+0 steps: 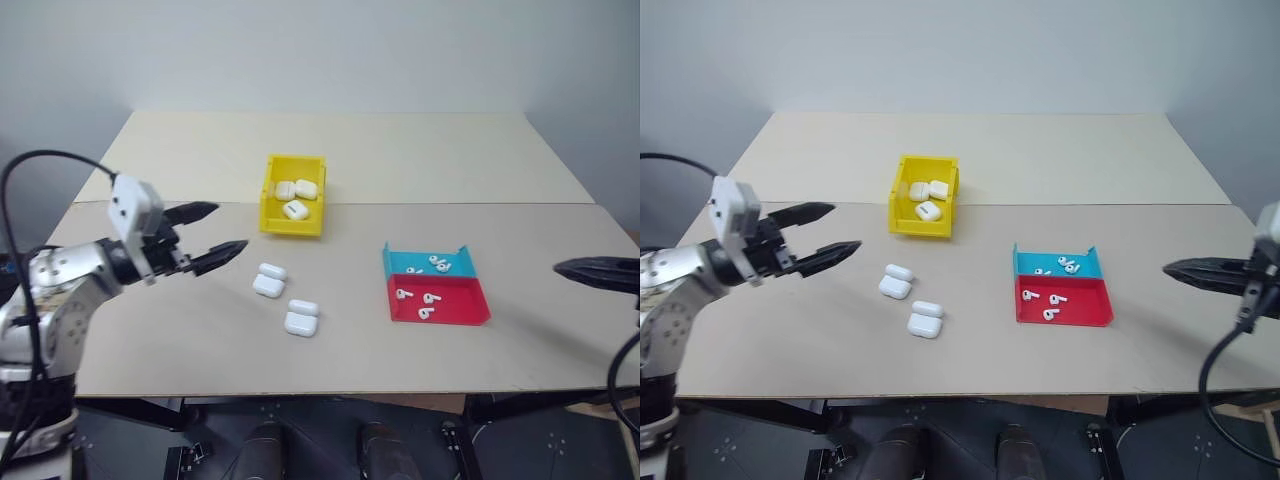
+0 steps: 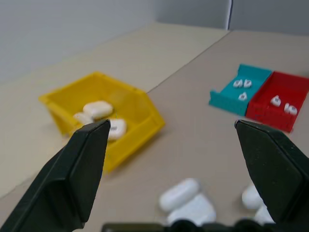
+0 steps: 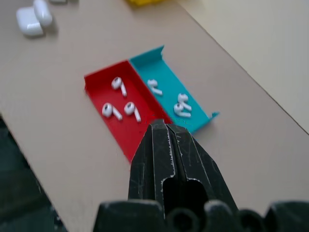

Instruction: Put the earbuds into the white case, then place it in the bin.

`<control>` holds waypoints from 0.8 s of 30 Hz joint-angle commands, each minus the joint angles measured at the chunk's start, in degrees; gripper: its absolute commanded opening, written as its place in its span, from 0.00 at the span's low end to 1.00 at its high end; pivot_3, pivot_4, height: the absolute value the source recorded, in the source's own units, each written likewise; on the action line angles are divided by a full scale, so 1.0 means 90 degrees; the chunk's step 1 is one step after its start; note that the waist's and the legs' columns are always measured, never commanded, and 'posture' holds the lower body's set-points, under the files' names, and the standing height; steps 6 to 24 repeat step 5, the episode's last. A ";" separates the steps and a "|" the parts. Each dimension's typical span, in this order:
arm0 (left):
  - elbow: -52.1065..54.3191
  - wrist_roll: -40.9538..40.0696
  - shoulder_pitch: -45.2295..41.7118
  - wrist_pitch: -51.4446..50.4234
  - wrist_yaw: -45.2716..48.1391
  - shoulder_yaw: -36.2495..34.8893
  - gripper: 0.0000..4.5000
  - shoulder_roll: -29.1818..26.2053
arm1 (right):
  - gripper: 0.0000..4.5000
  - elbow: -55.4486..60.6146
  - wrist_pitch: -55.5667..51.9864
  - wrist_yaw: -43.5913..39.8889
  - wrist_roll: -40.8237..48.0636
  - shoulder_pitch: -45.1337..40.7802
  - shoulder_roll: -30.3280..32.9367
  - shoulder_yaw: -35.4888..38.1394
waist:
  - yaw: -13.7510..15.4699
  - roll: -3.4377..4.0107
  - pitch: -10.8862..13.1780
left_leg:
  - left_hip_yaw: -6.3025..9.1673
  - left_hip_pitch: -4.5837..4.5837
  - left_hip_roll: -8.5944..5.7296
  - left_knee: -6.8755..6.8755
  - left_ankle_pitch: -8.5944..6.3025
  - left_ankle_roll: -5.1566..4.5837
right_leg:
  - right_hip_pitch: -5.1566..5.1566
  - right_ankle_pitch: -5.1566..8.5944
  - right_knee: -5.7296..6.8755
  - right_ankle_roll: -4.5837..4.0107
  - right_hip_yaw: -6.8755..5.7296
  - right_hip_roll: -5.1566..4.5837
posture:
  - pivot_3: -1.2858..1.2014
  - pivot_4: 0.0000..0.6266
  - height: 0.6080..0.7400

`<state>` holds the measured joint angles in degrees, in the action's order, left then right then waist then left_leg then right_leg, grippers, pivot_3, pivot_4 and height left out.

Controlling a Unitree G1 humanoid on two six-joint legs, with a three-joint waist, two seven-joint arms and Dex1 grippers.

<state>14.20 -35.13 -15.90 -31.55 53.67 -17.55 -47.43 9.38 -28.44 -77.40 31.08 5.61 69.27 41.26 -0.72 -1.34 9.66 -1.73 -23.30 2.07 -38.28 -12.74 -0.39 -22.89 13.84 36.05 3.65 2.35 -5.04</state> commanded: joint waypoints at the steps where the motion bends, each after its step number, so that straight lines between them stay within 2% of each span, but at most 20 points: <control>1: 0.0261 -0.0171 0.0276 0.0043 0.0351 -0.0407 1.00 -0.0340 | 0.00 -0.0194 0.0388 -0.0316 -0.0180 -0.0018 0.0147 0.0254 | 0.0000 0.0000 0.0000 | -0.0002 0.0000 0.0000 0.0000 0.0000 0.0000 | -0.0002 0.0001 0.0001 -0.0001 0.0002 -0.0001 | 0.52 0.24 1.00; 5: 0.0502 -0.0383 0.0547 -0.0067 0.0480 -0.0546 1.00 -0.0480 | 0.00 -0.0285 0.0463 -0.0256 -0.0258 -0.0160 0.0088 0.0055 | 0.0000 0.0000 0.0000 | -0.0006 -0.0002 0.0001 0.0001 0.0000 0.0000 | -0.0007 0.0018 0.0002 -0.0039 0.0006 -0.0001 | 0.52 0.24 1.00; 24: 0.0502 -0.0383 0.0547 -0.0067 0.0480 -0.0546 1.00 -0.0480 | 0.00 -0.0285 0.0463 -0.0256 -0.0258 -0.0160 0.0088 0.0055 | 0.0000 0.0000 0.0000 | -0.0006 -0.0002 0.0001 0.0001 0.0000 0.0000 | -0.0007 0.0018 0.0002 -0.0039 0.0006 -0.0001 | 0.52 0.24 1.00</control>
